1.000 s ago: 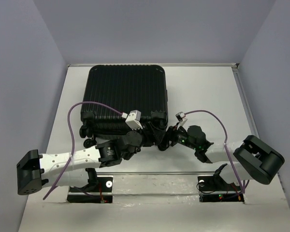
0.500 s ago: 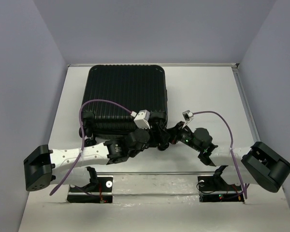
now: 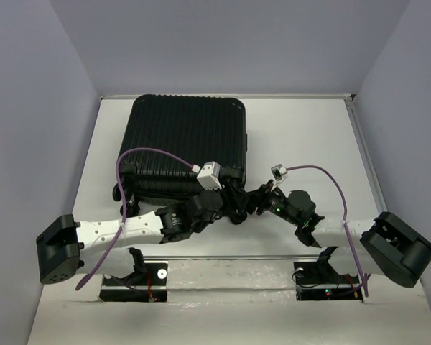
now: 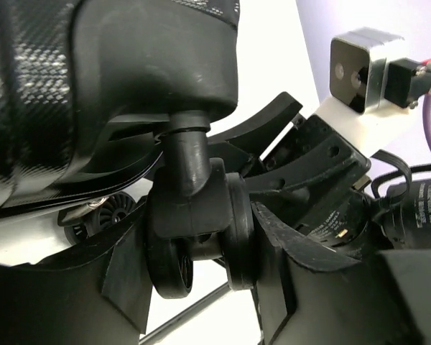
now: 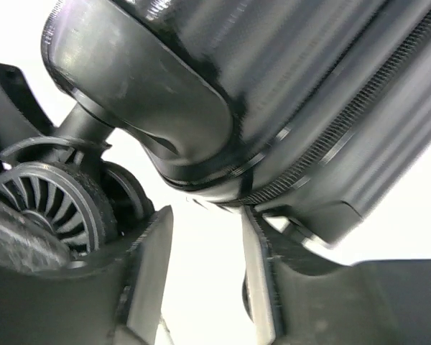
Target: Pack the luggage
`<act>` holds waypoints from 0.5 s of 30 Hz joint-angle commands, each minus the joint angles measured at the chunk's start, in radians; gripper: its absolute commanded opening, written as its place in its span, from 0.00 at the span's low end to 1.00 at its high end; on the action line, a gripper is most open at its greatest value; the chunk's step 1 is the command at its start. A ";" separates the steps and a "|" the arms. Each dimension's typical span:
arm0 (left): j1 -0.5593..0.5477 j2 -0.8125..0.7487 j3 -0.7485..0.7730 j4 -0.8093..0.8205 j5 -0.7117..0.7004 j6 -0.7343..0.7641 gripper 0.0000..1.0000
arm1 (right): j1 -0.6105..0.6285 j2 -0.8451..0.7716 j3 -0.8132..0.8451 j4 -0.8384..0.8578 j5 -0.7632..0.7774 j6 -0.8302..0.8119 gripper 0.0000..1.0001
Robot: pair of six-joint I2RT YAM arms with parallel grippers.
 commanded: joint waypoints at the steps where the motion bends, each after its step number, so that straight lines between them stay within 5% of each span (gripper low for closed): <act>1: 0.000 -0.022 0.006 0.102 -0.026 -0.005 0.54 | 0.008 -0.002 -0.004 0.009 0.029 -0.030 0.51; 6: 0.001 -0.004 0.009 0.124 -0.022 -0.011 0.39 | 0.008 -0.024 -0.020 -0.017 0.021 -0.036 0.57; 9: 0.000 -0.009 0.004 0.142 -0.019 -0.020 0.19 | 0.008 -0.025 -0.009 -0.052 -0.005 -0.043 0.65; 15: -0.002 -0.044 -0.031 0.205 0.007 -0.069 0.06 | 0.008 0.022 0.038 -0.060 -0.060 -0.069 0.66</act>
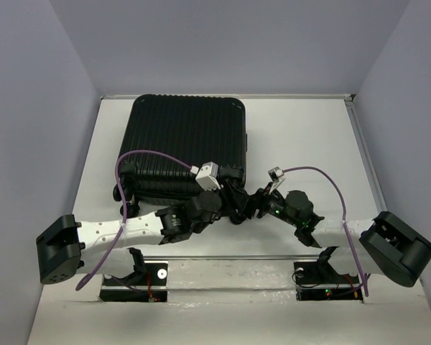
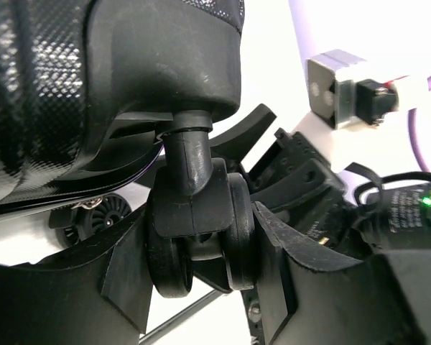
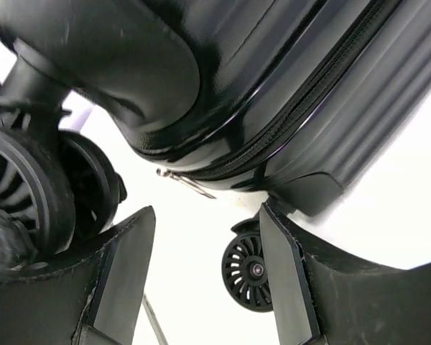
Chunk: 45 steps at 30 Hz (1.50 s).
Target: Pack the luggage
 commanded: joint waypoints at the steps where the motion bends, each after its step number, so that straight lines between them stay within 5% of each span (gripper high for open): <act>1: -0.004 -0.050 -0.023 0.190 0.022 -0.041 0.06 | 0.008 0.037 0.065 -0.003 -0.067 -0.043 0.66; 9: -0.005 -0.085 -0.064 0.261 0.054 -0.090 0.06 | 0.018 0.152 0.126 0.079 -0.110 -0.028 0.68; 17: -0.024 -0.048 -0.075 0.336 0.094 -0.136 0.06 | 0.018 0.255 0.140 0.340 -0.136 0.079 0.71; 29: -0.045 -0.132 -0.098 0.359 0.132 -0.175 0.06 | 0.027 0.287 0.149 0.423 -0.248 0.126 0.68; 41: -0.045 -0.183 -0.144 0.466 0.221 -0.233 0.06 | 0.027 0.413 0.086 0.769 -0.249 0.239 0.69; 45: -0.044 -0.191 -0.169 0.517 0.236 -0.253 0.06 | 0.041 0.395 0.117 0.770 -0.256 0.251 0.69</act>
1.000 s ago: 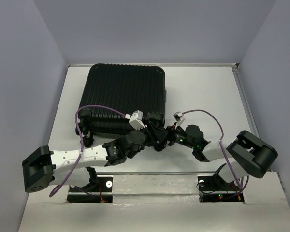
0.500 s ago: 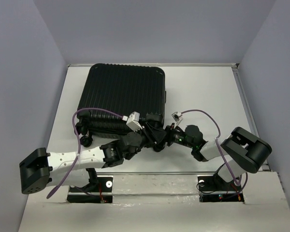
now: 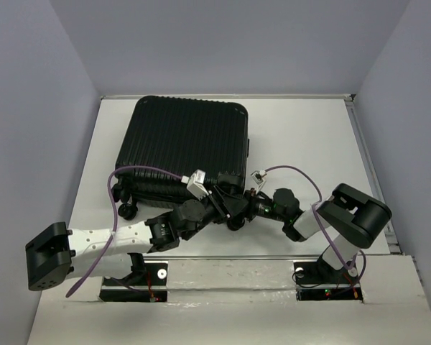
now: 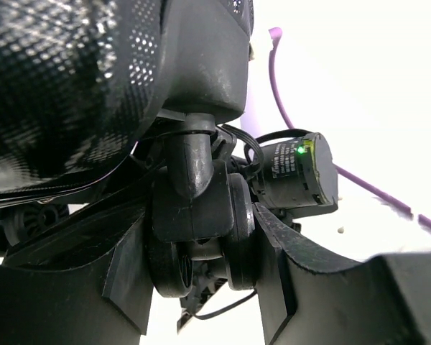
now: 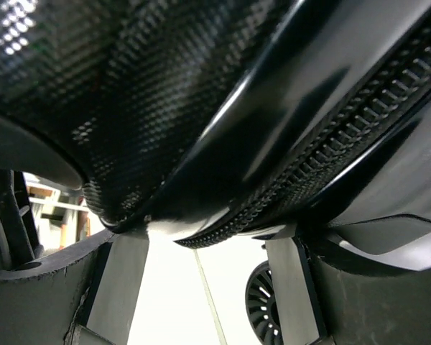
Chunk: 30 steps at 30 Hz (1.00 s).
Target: Pack the luggage
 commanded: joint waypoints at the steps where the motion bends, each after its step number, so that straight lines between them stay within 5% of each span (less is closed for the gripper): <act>1: -0.038 -0.072 0.014 0.303 0.133 -0.043 0.06 | 0.021 -0.015 0.036 0.452 -0.012 0.015 0.69; 13: -0.040 -0.078 -0.014 0.299 0.097 -0.060 0.06 | 0.030 -0.199 -0.009 0.452 0.098 0.029 0.61; 22: -0.040 -0.058 -0.005 0.305 0.078 -0.051 0.06 | 0.048 -0.113 -0.004 0.439 0.135 0.023 0.62; 30: -0.041 0.011 0.008 0.339 0.104 -0.063 0.06 | 0.175 -0.176 0.014 0.233 0.400 -0.172 0.59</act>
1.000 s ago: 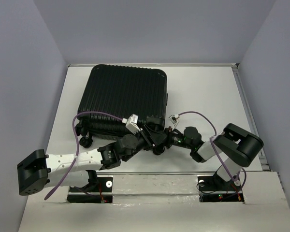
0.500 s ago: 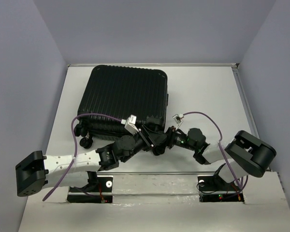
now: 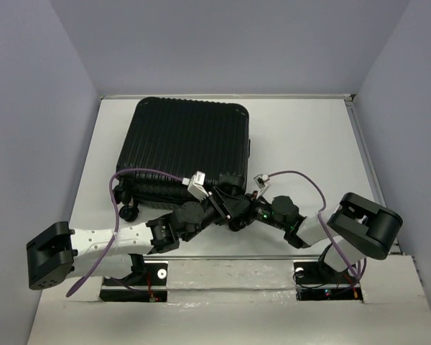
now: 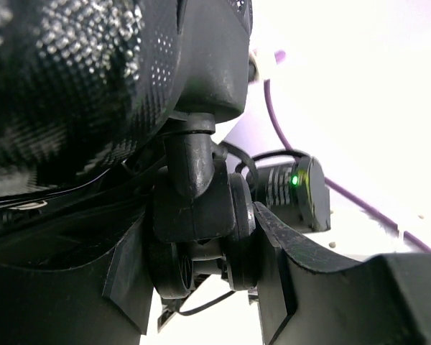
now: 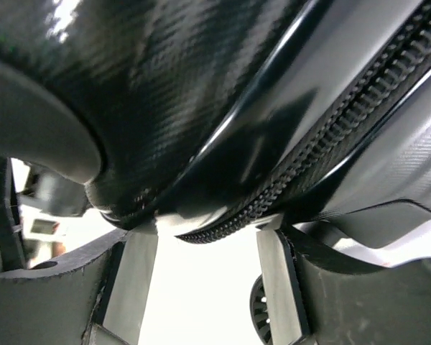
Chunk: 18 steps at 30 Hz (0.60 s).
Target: Pack the luggage
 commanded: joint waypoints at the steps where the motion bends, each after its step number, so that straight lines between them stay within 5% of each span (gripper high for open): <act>1: -0.030 0.007 0.041 0.257 0.087 -0.017 0.06 | 0.091 -0.089 0.052 0.294 0.215 -0.169 0.57; 12: -0.039 -0.024 -0.007 0.256 -0.005 -0.047 0.06 | 0.144 -0.182 0.060 0.225 0.369 -0.226 0.51; 18: -0.047 -0.035 -0.021 0.256 -0.036 -0.061 0.06 | 0.164 -0.139 0.047 0.336 0.439 -0.226 0.42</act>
